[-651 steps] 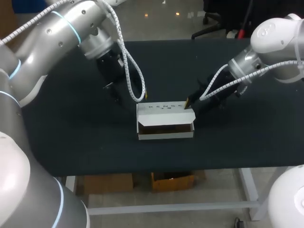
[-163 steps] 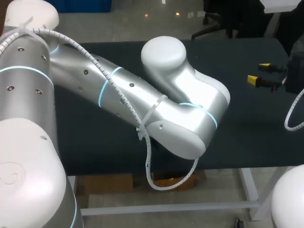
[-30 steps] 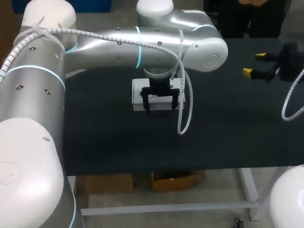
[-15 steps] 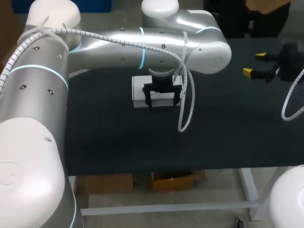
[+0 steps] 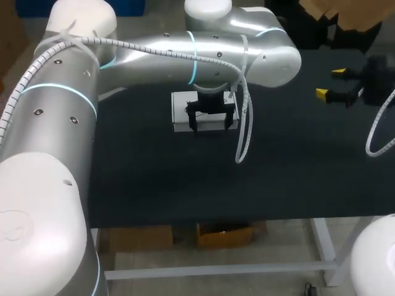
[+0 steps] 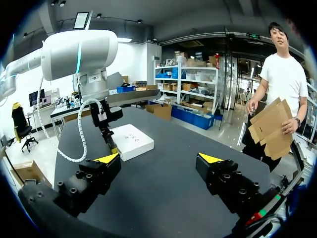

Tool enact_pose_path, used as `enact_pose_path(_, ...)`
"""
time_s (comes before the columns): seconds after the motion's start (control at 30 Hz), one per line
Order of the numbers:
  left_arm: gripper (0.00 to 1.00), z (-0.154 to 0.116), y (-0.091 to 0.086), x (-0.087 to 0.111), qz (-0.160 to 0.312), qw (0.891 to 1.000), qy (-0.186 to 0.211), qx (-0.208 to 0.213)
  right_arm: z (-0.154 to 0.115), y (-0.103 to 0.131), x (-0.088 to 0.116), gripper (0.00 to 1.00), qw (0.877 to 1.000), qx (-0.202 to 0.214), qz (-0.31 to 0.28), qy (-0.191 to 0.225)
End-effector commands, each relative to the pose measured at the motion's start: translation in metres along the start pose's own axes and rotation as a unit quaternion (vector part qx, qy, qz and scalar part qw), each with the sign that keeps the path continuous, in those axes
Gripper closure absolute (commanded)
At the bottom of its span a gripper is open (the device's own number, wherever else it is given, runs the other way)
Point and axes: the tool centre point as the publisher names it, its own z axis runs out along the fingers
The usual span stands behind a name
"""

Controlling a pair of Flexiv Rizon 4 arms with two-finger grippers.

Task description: Assemble the packaging by folding the flat box into shape, placing the metal phone stand inside, and closing the box properly

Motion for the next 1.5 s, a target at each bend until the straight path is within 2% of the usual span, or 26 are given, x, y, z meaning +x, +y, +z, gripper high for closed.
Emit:
enact_pose_path(0.03,0.00,0.006,-0.017,0.005,0.000,1.000,-0.009,-0.020,-0.001,0.000,0.001,0.00,1.000,0.000,0.000,-0.001)
enact_pose_path(0.77,0.00,0.008,-0.104,-0.007,-0.001,1.000,-0.014,0.004,-0.001,0.000,0.001,0.00,1.000,0.000,0.000,-0.001)
enact_pose_path(1.13,0.00,0.011,-0.138,-0.002,-0.002,1.000,-0.009,0.009,-0.001,0.000,0.001,0.00,1.000,0.000,0.000,-0.001)
enact_pose_path(1.5,0.00,0.010,-0.166,-0.005,-0.009,1.000,-0.006,0.018,-0.001,0.000,0.001,0.00,1.000,0.000,0.000,-0.001)
